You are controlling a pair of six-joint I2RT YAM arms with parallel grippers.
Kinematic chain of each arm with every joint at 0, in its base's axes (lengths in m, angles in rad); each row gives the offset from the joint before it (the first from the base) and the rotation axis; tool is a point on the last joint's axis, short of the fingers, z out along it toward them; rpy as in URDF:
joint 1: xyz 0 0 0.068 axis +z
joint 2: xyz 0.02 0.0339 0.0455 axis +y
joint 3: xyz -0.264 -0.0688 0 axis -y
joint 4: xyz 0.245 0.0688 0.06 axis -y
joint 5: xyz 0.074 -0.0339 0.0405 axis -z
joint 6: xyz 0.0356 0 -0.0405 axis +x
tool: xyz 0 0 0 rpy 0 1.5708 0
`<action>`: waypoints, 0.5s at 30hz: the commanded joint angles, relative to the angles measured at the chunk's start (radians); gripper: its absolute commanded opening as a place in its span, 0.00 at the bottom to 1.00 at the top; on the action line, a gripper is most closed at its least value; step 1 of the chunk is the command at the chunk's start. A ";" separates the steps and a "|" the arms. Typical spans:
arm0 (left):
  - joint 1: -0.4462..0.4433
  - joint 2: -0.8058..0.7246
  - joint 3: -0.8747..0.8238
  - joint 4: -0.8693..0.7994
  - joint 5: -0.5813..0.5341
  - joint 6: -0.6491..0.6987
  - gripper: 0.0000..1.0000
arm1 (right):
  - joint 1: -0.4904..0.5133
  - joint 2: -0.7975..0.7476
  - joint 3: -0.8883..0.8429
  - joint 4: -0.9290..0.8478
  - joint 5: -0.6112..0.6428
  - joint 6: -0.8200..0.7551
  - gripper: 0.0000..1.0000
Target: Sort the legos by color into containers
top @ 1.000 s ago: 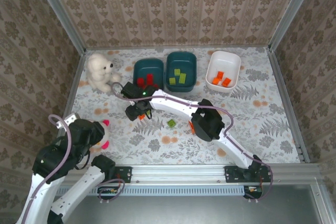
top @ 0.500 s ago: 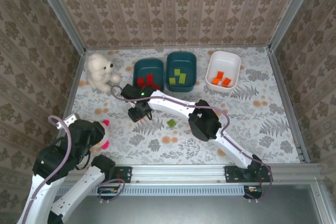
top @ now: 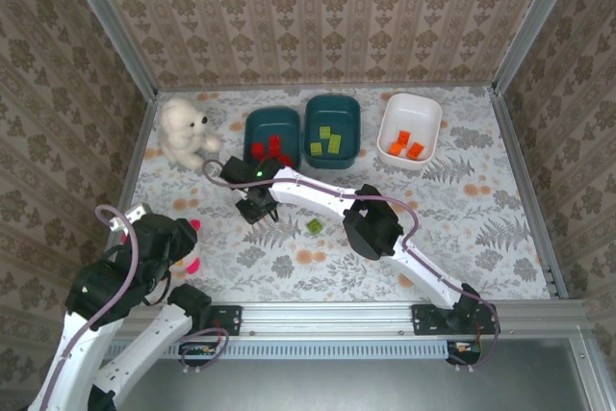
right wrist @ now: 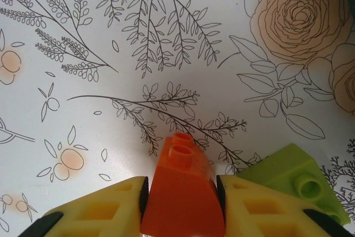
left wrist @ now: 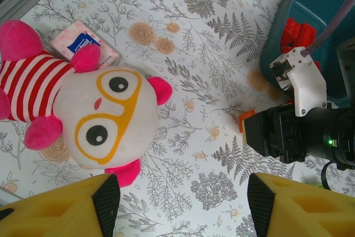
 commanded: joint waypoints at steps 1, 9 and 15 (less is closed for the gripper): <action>0.005 0.016 -0.013 0.030 0.026 0.042 0.66 | 0.005 -0.019 0.029 -0.025 0.019 0.021 0.32; 0.004 0.114 -0.087 0.245 0.215 0.146 0.65 | -0.054 -0.342 -0.103 0.036 0.125 0.083 0.29; -0.007 0.287 -0.113 0.487 0.362 0.217 0.65 | -0.316 -0.657 -0.433 0.138 0.139 0.161 0.28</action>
